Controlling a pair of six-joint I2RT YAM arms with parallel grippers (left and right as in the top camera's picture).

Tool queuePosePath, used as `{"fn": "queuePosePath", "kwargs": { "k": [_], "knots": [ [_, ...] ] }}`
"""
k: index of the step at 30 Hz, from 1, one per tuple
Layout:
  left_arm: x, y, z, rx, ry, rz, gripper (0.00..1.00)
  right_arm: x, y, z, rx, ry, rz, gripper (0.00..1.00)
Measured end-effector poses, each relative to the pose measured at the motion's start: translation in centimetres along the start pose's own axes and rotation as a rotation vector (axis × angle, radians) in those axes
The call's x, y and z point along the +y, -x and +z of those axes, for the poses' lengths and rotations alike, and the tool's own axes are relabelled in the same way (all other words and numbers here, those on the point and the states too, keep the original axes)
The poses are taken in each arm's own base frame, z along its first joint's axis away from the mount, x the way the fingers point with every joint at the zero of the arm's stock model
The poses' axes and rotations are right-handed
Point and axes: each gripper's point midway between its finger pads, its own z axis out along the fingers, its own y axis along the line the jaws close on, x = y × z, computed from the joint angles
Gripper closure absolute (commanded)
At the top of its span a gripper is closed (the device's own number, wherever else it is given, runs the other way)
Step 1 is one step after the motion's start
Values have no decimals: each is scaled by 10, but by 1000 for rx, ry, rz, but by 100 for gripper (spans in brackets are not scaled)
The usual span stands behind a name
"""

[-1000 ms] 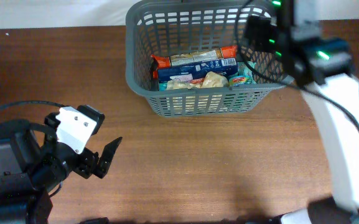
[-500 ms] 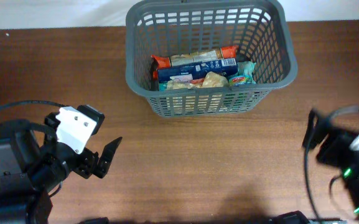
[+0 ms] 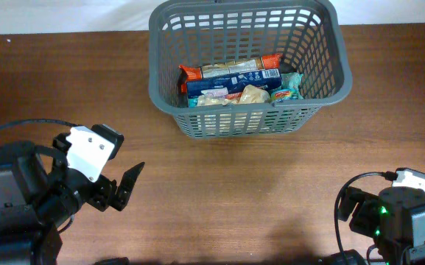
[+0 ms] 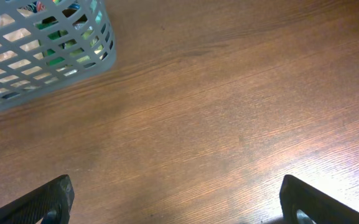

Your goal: Pack container

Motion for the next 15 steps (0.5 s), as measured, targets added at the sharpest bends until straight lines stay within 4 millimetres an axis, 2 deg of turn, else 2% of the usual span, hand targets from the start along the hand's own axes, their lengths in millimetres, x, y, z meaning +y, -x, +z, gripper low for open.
{"fn": "queuePosePath", "kwargs": {
  "k": [5,8,12,15],
  "knots": [
    [0,0,0,0,0,0,1,1,0,0,1,3,3,1],
    [0,0,0,0,0,0,1,6,7,-1,-31,26,10,1],
    [0,0,0,0,0,-1,1,30,38,-10,-218,178,28,1],
    [0,0,0,0,0,0,1,48,54,-21,-389,309,-40,1]
  ]
}}
